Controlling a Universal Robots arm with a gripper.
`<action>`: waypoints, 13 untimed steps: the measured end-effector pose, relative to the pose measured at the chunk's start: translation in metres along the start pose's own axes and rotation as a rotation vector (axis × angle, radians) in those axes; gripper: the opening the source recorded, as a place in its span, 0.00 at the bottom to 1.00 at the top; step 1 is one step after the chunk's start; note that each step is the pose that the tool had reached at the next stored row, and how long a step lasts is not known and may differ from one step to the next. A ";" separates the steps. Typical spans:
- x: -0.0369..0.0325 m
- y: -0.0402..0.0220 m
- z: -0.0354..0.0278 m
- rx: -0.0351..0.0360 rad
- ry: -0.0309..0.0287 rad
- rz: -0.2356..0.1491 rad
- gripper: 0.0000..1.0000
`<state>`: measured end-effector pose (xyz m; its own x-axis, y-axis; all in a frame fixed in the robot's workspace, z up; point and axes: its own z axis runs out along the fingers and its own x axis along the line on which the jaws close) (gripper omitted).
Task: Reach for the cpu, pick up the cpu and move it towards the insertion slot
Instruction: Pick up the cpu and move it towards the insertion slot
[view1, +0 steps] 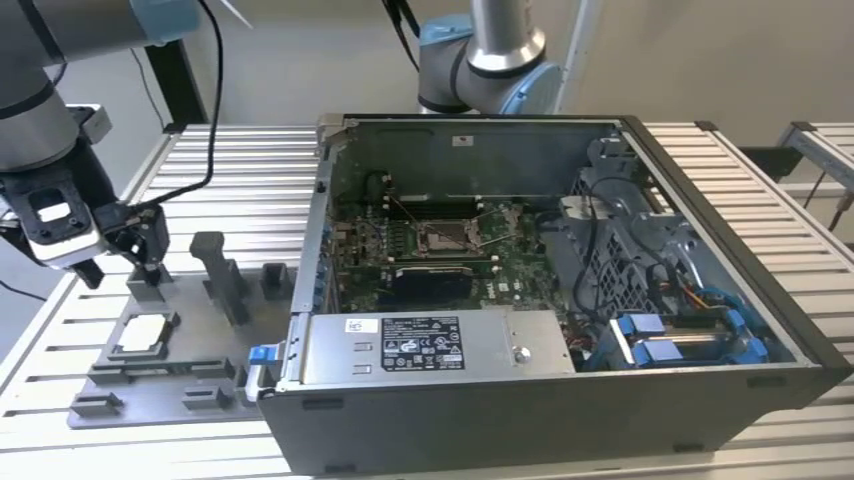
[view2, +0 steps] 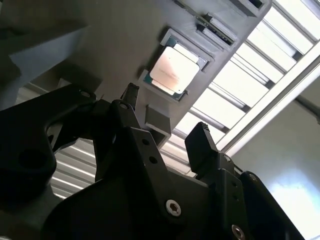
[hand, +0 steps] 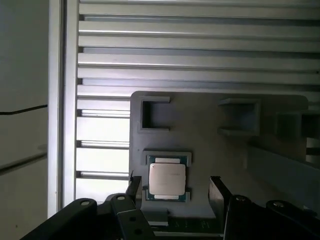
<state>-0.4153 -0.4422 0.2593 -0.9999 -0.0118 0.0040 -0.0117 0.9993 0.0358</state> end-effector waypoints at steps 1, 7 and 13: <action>0.0001 -0.0001 0.0018 0.0000 0.0000 -0.001 1.00; 0.0012 -0.0014 0.0128 -0.0001 -0.0008 -0.001 1.00; 0.0018 -0.0039 0.0236 0.0000 -0.0008 -0.001 1.00</action>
<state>-0.4172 -0.4452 0.2356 -0.9999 -0.0129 0.0031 -0.0128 0.9993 0.0358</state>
